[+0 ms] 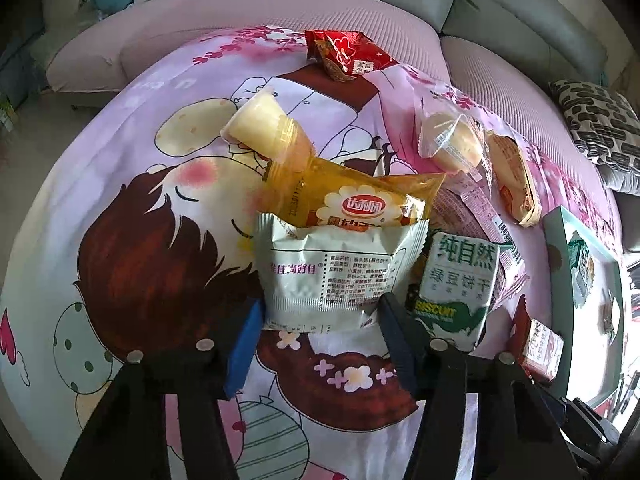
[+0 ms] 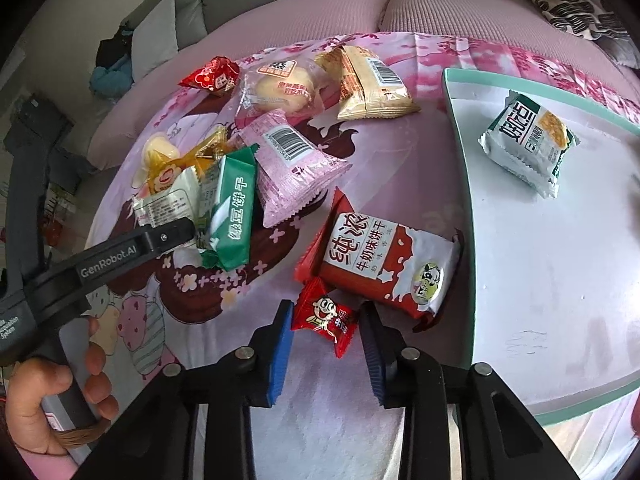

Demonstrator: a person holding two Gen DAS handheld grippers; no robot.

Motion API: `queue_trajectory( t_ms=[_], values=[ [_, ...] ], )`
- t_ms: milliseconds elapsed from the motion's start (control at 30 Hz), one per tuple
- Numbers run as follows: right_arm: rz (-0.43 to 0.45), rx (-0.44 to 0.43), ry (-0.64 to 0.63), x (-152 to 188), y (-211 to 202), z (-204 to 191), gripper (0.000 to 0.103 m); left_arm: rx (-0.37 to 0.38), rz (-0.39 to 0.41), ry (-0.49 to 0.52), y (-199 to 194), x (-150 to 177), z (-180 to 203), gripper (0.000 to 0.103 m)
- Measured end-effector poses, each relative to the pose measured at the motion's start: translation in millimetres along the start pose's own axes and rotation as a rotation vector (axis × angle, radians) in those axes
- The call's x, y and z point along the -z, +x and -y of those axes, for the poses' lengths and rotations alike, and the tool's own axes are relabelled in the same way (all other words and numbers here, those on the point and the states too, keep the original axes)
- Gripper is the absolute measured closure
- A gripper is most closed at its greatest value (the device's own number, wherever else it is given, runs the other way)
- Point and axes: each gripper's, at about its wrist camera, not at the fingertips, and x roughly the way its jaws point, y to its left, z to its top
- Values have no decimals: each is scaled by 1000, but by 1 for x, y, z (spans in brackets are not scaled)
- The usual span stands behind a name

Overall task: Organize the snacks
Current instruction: 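Grasp the small red candy packet with the right tool while the left tool grasps the white snack pack, then carry the white pack and red candy packet over the tray with both tools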

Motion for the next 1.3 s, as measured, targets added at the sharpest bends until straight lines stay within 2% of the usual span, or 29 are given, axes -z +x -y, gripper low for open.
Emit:
queue_trajectory(
  t_ms=[400,700,867,1000,1033,1133,1300],
  values=[
    [35,-23,-7,-1,-14,-4,69,12,13,-16,-13,3,-8,48],
    [64,-39,-7,-3,-25,-5,69,12,80,-7,-42,2,-6,53],
    [64,-41,-5,-3,-25,-4,69,11,66,7,-38,2,-4,53],
    [55,-35,-8,-3,-22,-4,69,-4,41,0,-22,1,-3,53],
    [51,-33,-7,-3,-20,-3,69,-14,32,-3,-18,2,-3,52],
    [39,-30,-1,-3,-15,-1,69,-28,22,-16,-12,2,-3,39],
    [24,-26,-7,-2,-9,0,69,-14,27,-57,-10,0,-3,36]
  ],
)
